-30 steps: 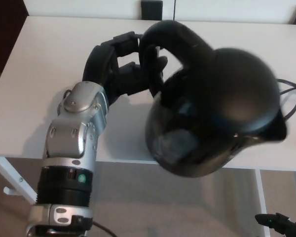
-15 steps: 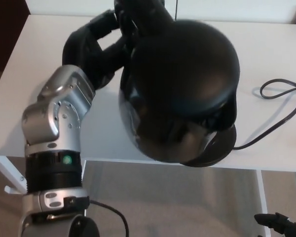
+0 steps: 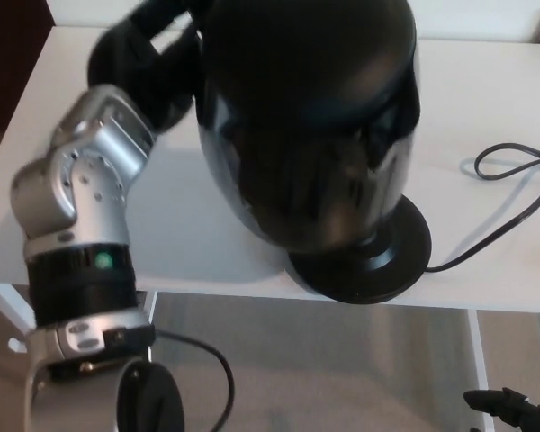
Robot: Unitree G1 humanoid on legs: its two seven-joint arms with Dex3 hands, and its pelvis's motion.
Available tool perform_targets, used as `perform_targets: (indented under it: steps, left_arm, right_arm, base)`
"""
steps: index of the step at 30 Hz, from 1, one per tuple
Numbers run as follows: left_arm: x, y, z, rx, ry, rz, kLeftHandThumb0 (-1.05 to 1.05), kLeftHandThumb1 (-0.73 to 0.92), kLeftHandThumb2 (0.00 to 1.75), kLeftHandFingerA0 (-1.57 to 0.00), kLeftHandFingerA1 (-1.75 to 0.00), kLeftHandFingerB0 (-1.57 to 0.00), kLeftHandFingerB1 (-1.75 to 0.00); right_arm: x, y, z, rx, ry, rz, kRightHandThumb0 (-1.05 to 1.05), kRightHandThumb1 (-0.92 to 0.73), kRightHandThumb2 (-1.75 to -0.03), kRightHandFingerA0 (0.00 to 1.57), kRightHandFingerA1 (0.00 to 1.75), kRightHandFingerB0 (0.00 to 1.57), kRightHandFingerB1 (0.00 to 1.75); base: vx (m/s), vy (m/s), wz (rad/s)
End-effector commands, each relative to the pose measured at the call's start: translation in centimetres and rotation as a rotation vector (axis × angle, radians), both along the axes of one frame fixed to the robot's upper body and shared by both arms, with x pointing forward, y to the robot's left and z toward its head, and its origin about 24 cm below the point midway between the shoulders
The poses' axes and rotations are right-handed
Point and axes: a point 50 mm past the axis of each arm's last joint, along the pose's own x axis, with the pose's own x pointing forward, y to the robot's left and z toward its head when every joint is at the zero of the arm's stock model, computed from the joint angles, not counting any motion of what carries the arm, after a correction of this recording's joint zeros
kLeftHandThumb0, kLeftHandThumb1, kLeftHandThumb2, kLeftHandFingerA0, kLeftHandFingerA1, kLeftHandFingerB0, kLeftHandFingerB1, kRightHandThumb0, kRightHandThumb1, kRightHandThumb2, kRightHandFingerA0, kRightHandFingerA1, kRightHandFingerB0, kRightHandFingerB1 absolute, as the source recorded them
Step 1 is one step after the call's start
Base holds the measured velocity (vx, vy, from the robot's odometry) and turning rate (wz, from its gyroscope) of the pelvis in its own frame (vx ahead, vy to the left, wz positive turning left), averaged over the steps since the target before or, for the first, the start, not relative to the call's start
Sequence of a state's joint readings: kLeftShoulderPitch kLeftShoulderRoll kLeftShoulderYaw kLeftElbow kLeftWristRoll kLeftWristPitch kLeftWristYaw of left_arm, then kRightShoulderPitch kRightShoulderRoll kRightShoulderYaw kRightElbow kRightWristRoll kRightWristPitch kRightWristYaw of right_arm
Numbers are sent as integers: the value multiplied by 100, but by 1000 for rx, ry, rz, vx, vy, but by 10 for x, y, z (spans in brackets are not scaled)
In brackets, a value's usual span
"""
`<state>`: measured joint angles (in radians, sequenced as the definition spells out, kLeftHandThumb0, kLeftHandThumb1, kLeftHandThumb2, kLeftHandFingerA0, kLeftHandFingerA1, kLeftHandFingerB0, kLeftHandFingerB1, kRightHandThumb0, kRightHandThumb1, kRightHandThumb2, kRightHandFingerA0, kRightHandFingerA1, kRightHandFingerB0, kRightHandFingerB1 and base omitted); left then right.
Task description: The robot walk towards a table in front and uses its left hand to pick up the pot from the base and places it on the table
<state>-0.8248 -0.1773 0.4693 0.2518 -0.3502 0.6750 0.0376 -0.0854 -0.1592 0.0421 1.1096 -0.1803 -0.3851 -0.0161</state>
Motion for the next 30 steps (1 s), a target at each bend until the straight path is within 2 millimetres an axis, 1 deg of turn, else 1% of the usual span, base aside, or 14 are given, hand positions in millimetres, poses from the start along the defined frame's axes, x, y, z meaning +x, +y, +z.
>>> perform_targets:
  steps: [1,2,3,4,8,11,12,13,14,15,19,25,26,30]
  left_arm:
    - [6,13,14,-42,-11,65,-20,85,66,-78,-165,-57,-83]
    - [6,13,15,-42,-10,65,-20,85,66,-78,-165,-57,-83]
    - [8,21,16,-13,2,131,-16,90,64,-78,-175,-51,-122]
    - [8,26,17,1,6,167,-15,90,65,-78,-175,-52,-123]
    - [9,28,16,3,7,181,-15,90,65,-78,-175,-52,-123]
    - [9,52,8,39,28,271,-12,82,69,-81,-175,-53,-126]
    - [10,54,7,39,27,274,-12,82,69,-81,-175,-53,-126]
    - [10,59,6,32,14,282,-9,73,76,-86,-175,-69,-118]
    - [10,59,6,31,13,284,-9,73,76,-86,-175,-69,-118]
    - [10,62,6,17,15,293,-11,73,69,-87,-175,-71,-99]
    - [11,68,6,58,25,322,-11,75,68,-84,-174,-70,-103]
    - [11,69,4,73,29,337,-12,76,65,-84,-175,-67,-100]
    - [10,70,0,82,37,345,-9,75,70,-80,-175,-63,-121]
    - [10,70,-5,94,47,357,-9,75,70,-80,-175,-63,-121]
  right_arm:
    - [-2,-4,0,0,3,-7,-37,-62,-97,52,69,32,55]
    - [-2,-4,0,1,3,-7,-37,-62,-97,52,69,32,55]
    - [-2,-4,0,6,0,-9,-35,-62,-96,53,69,33,56]
    - [-2,-3,0,7,-1,-10,-35,-62,-96,53,69,32,55]
    - [-2,-3,0,4,0,-8,-35,-62,-96,53,69,32,55]
    - [-3,-3,0,9,-3,-14,-35,-61,-96,53,69,30,55]
    - [-3,-3,0,8,-3,-13,-35,-61,-96,53,69,30,55]
    - [-2,-3,0,5,-1,-13,-34,-81,-63,54,59,40,45]
    - [-2,-3,0,4,-1,-13,-34,-81,-63,54,59,40,45]
    - [-2,-3,0,4,-2,-13,-34,-61,-96,54,69,32,55]
    - [-1,-3,1,4,-10,-6,-34,-61,-96,54,69,31,55]
    - [-2,-2,0,8,-5,-6,-34,-61,-96,54,69,31,55]
    - [-2,-2,0,9,-1,-9,-33,-80,-63,55,60,40,45]
    - [-1,-3,0,8,2,-12,-33,-80,-63,55,60,40,45]
  base:
    - [0,0,0]
    - [0,0,0]
    - [0,0,0]
    - [0,0,0]
    - [0,0,0]
    - [0,0,0]
    - [0,0,0]
    - [0,0,0]
    - [0,0,0]
    - [0,0,0]
    - [0,0,0]
    - [0,0,0]
    - [0,0,0]
    - [0,0,0]
